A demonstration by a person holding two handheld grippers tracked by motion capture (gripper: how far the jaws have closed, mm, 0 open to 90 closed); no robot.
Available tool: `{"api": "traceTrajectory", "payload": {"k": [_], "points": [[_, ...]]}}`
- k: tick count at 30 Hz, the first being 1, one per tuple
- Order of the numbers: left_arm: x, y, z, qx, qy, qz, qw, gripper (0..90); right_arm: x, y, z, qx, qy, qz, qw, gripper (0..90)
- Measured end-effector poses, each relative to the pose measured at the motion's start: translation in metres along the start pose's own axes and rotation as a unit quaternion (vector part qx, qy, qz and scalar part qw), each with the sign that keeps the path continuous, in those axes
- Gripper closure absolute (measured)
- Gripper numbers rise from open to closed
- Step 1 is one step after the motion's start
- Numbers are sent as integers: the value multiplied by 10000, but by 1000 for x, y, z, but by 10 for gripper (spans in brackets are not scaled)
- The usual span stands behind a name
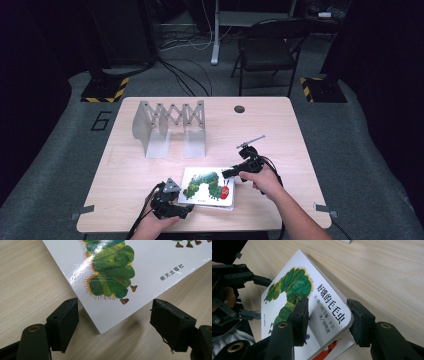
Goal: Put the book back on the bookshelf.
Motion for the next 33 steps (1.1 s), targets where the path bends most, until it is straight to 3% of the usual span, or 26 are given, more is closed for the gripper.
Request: {"api": "traceTrajectory", "payload": {"k": [14, 26, 30, 33], "points": [[1, -1, -8, -180, -2, -193, 9997, 285, -3, -3, -3, -13, -55, -92, 9999, 574], [15, -9, -4, -222, 106, -161, 9996, 263, -4, -3, -4, -123, -67, -340, 9993, 584], [18, -14, -1, -250, 76, -299, 9992, 263, -3, -5, -4, -101, -61, -261, 9996, 584], [22, -15, 3, -434, 52, -440, 9981, 260, -3, -5, -4, -109, -36, -299, 9995, 584]]}}
Point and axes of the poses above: each handheld gripper's, and its own axes: z roughly forward along the jaws, x roughly out of its top, y roughly to its right, the point moved 9 cm from there along z, roughly forward along the jaws, and after that the axes turned 5 degrees about -z, right-handed, at the moved point
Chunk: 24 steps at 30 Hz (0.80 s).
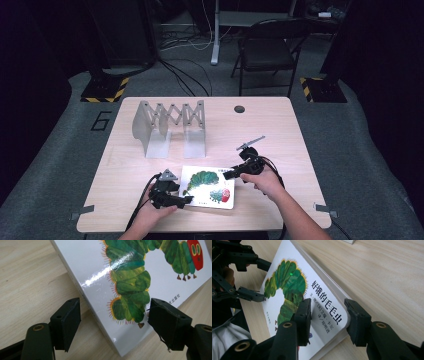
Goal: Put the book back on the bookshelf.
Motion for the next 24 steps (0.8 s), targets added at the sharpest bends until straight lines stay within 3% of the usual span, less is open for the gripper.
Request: {"api": "traceTrajectory", "payload": {"k": [8, 15, 24], "points": [[16, -6, 7, -262, 30, -219, 9994, 257, 0, 1, 1, -29, 4, -111, 9999, 584], [20, -7, 7, -287, 11, -330, 9990, 275, 1, 1, 2, -45, 36, -101, 9999, 584], [25, -9, 0, -169, -9, -396, 9991, 337, 5, -2, -1, -77, 120, 112, 9998, 597]]}}
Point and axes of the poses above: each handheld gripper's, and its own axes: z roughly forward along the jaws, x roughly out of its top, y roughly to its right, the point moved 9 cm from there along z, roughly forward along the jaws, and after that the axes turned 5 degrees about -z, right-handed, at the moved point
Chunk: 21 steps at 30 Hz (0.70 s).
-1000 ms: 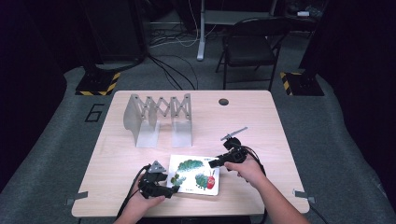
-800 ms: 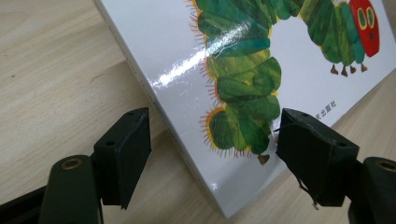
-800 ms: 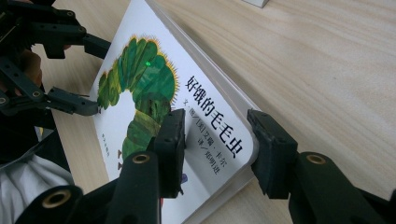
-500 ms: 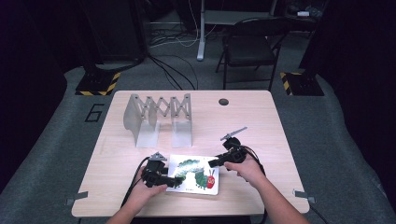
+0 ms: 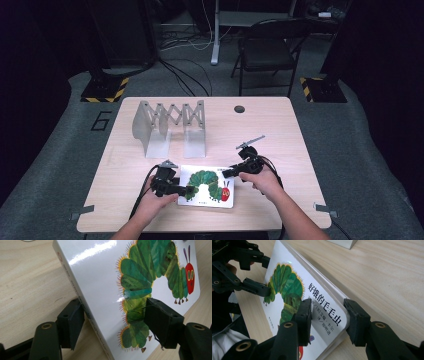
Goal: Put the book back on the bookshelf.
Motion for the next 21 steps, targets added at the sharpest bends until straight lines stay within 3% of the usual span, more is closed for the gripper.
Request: {"api": "traceTrajectory", "payload": {"k": [9, 21], "points": [[11, -1, -11, 120, 210, -63, 9997, 443, 13, -6, -11, -176, 317, -68, 9993, 633], [13, -2, -15, 218, 227, 12, 9995, 476, 19, -9, -14, -290, 336, -189, 9988, 636]]}}
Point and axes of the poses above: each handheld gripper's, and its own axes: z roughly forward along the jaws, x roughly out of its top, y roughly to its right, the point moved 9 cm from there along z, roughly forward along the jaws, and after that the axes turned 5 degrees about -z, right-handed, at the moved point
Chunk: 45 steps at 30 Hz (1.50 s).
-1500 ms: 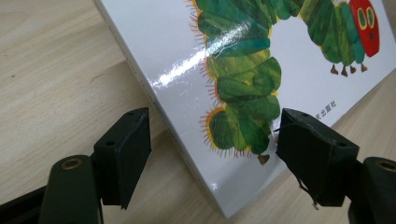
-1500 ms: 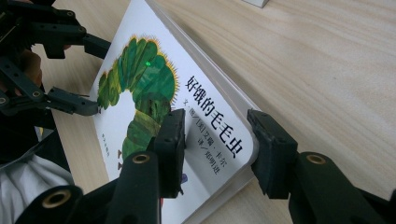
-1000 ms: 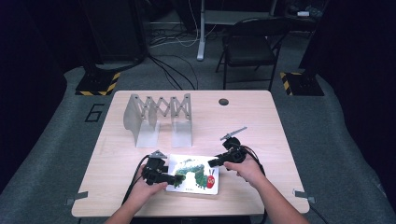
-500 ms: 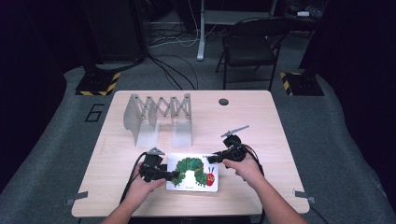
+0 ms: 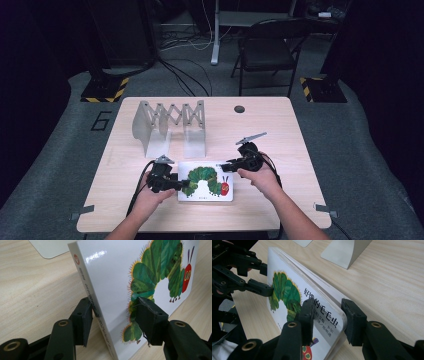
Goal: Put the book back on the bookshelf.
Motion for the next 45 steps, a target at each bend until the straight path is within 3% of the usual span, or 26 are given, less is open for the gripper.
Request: {"api": "traceTrajectory", "payload": {"k": [7, 18, 23, 27, 31, 37, 41, 45], "points": [[1, 0, -2, 15, -37, 22, 10000, 476, 2, -2, -1, -34, 21, -1, 10000, 638], [7, -1, -12, 207, 52, 226, 9995, 477, 16, -13, -8, -274, 223, -402, 9986, 625], [14, -3, -17, 243, 114, 260, 9993, 478, 20, -14, -9, -289, 240, -348, 9987, 611], [18, -2, -23, 285, 205, 335, 9988, 487, 24, -15, -11, -314, 323, -456, 9979, 590], [10, -2, -23, 384, 139, 614, 9973, 510, 21, -17, -9, -329, 286, -607, 9972, 565], [6, -1, -26, 289, 384, 495, 9976, 569, 16, -24, -10, -402, 302, -737, 9960, 544], [2, 3, -30, 234, 329, 485, 9980, 567, 12, -27, -12, -405, 278, -825, 9954, 535], [2, 5, -37, 241, 399, 687, 9966, 543, 8, -31, -14, -500, 212, -942, 9941, 512]]}}
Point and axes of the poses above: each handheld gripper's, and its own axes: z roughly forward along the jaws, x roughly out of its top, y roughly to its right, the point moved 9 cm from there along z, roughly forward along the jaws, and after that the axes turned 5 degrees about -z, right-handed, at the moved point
